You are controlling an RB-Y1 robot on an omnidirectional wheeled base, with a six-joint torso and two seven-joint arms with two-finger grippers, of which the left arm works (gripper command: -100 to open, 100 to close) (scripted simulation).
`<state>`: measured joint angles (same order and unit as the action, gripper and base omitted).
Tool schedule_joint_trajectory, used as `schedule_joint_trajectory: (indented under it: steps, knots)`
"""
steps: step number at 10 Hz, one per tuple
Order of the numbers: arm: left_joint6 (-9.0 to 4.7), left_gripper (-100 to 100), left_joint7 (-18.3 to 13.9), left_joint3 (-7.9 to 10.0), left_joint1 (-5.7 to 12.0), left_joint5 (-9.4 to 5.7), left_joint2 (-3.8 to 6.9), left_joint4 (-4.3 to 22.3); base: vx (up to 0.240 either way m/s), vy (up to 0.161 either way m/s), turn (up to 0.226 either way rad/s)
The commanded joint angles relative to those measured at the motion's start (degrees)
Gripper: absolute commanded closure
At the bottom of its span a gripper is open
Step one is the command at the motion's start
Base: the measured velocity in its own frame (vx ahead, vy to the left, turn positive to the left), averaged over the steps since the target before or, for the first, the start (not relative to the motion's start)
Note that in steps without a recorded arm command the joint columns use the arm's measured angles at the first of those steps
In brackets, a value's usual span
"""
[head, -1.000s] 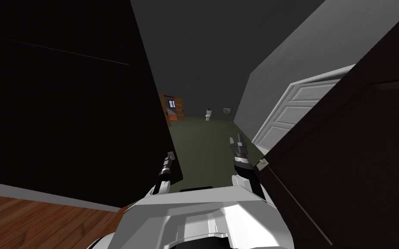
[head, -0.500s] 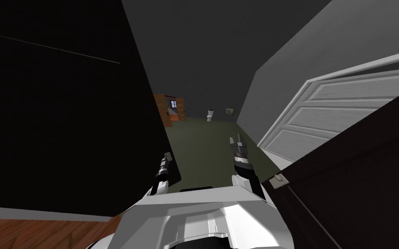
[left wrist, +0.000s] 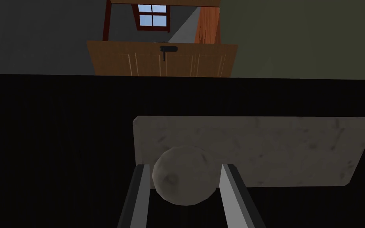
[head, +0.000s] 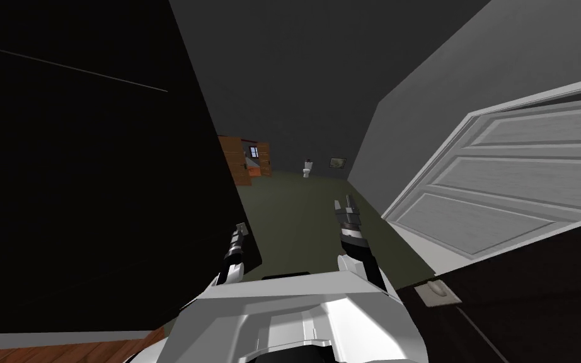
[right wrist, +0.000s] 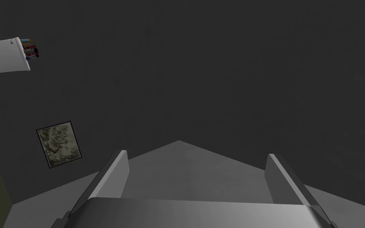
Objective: Push the door open
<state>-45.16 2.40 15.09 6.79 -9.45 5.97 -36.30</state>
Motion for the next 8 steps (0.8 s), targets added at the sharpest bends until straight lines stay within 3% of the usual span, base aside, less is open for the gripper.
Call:
schedule_joint_trajectory:
  steps: [1,8]
  knots:
    - [-0.24,100,0.26,0.94,-0.04,-0.53,0.35,-0.27,0.195,-0.024,0.046]
    - [-0.37,100,1.93,5.55,-0.33,-3.2,1.12,0.1,0.229,-0.015,0.059]
